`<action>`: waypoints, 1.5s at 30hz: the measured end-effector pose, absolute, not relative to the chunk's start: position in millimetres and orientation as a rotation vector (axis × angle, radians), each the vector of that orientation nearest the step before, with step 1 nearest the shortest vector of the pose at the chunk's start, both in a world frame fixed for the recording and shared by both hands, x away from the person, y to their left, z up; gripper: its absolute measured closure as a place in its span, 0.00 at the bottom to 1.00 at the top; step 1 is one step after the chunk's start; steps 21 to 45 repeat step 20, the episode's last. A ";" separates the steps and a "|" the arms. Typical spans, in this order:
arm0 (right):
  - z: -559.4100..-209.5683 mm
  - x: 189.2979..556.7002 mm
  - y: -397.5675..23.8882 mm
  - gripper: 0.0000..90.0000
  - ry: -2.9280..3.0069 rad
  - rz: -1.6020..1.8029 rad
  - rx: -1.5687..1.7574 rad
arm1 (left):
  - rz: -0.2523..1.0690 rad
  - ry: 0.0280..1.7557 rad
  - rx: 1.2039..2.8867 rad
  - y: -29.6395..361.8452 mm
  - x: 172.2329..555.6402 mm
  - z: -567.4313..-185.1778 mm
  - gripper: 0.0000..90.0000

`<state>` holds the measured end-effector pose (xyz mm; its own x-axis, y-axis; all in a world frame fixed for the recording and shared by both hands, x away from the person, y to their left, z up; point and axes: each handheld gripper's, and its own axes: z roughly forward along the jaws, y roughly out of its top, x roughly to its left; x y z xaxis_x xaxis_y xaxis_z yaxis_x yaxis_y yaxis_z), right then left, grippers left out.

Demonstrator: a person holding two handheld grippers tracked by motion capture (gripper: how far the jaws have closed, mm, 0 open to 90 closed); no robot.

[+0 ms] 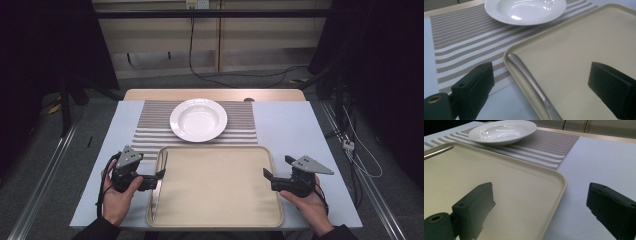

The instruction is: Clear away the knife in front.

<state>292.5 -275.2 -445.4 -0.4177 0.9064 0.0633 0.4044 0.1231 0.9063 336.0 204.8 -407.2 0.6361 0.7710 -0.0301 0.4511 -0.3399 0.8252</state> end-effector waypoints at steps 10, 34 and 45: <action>-445.0 289.9 -277.3 0.08 1.877 1.256 1.258 | 0.520 1.005 1.930 219.1 328.3 -419.0 0.07; -444.9 288.1 -280.4 0.08 1.865 1.249 1.273 | 0.512 1.018 1.908 221.1 327.7 -420.2 0.06; -444.9 288.1 -280.4 0.08 1.865 1.249 1.273 | 0.512 1.018 1.908 221.1 327.7 -420.2 0.06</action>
